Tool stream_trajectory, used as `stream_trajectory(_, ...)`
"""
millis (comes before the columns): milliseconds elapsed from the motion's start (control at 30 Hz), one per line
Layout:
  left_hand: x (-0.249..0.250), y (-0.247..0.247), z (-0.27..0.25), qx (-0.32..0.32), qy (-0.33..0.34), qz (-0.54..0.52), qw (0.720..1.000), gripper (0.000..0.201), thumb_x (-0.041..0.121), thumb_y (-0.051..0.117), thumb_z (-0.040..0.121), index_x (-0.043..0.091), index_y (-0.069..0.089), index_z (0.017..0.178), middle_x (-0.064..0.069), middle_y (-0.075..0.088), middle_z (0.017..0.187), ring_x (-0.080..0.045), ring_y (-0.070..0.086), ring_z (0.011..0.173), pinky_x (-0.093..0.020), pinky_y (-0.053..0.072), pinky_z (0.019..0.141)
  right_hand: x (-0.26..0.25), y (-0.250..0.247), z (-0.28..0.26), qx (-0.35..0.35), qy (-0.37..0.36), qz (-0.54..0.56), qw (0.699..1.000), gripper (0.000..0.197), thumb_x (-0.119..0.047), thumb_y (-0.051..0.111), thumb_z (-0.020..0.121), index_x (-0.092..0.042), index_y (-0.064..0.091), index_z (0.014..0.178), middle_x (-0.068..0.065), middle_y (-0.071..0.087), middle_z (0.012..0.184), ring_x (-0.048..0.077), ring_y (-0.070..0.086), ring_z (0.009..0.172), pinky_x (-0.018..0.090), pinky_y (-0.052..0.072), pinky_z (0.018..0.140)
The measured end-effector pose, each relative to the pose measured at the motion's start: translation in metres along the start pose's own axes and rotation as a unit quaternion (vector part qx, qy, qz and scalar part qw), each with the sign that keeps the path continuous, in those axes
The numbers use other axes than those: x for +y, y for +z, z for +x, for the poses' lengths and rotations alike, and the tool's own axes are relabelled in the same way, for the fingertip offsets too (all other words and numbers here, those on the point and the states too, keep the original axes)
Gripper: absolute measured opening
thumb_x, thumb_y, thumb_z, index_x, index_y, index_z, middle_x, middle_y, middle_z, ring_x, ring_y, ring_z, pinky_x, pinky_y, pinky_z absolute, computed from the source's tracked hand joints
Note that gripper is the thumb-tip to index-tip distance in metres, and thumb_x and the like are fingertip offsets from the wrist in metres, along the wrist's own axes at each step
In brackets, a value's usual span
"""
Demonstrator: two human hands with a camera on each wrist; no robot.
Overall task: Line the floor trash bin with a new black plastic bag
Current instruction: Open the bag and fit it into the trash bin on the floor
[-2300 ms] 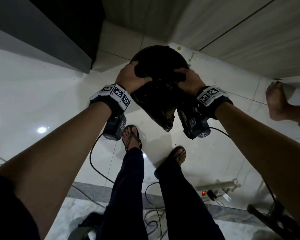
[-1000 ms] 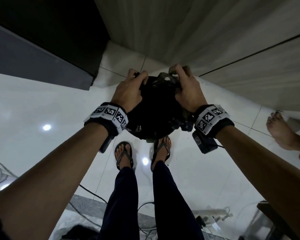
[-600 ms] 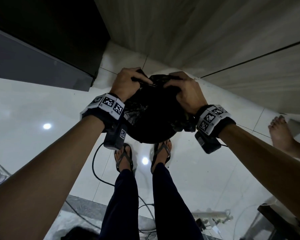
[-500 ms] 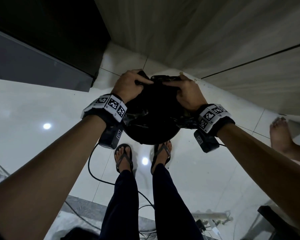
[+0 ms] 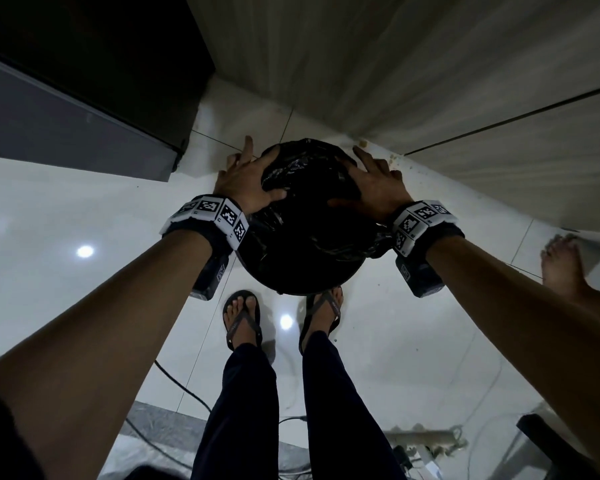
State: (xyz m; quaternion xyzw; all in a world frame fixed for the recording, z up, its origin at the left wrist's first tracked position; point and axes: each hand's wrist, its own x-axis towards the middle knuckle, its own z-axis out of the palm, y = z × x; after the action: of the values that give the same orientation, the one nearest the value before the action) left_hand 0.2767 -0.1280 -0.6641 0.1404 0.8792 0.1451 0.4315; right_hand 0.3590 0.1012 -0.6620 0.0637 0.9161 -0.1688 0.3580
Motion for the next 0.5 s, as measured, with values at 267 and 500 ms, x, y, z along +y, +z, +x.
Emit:
stream_trajectory(267, 0.042, -0.019, -0.031, 0.239, 0.180, 0.009, 0.954, 0.043, 0.013, 0.061, 0.077, 0.017, 0.055, 0.118, -0.006, 0.051, 0.122, -0.026, 0.048, 0.114, -0.041, 0.045, 0.092, -0.033, -0.035, -0.028, 0.236, -0.034, 0.041, 0.970, 0.043, -0.033, 0.066, 0.081, -0.023, 0.064, 0.122, 0.013, 0.057, 0.115, 0.033, 0.050, 0.113, 0.043, 0.044, 0.091)
stream_trajectory(500, 0.046, -0.005, -0.021, 0.092, 0.209, 0.080, 0.970, 0.069, 0.005, 0.058, 0.079, 0.013, 0.037, 0.145, -0.006, 0.036, 0.150, -0.026, 0.027, 0.140, -0.039, 0.035, 0.110, -0.053, -0.019, -0.026, 0.156, 0.004, 0.159, 0.975, 0.068, -0.019, 0.058, 0.082, -0.021, 0.035, 0.146, 0.018, 0.056, 0.123, 0.035, 0.052, 0.111, 0.041, 0.047, 0.094)
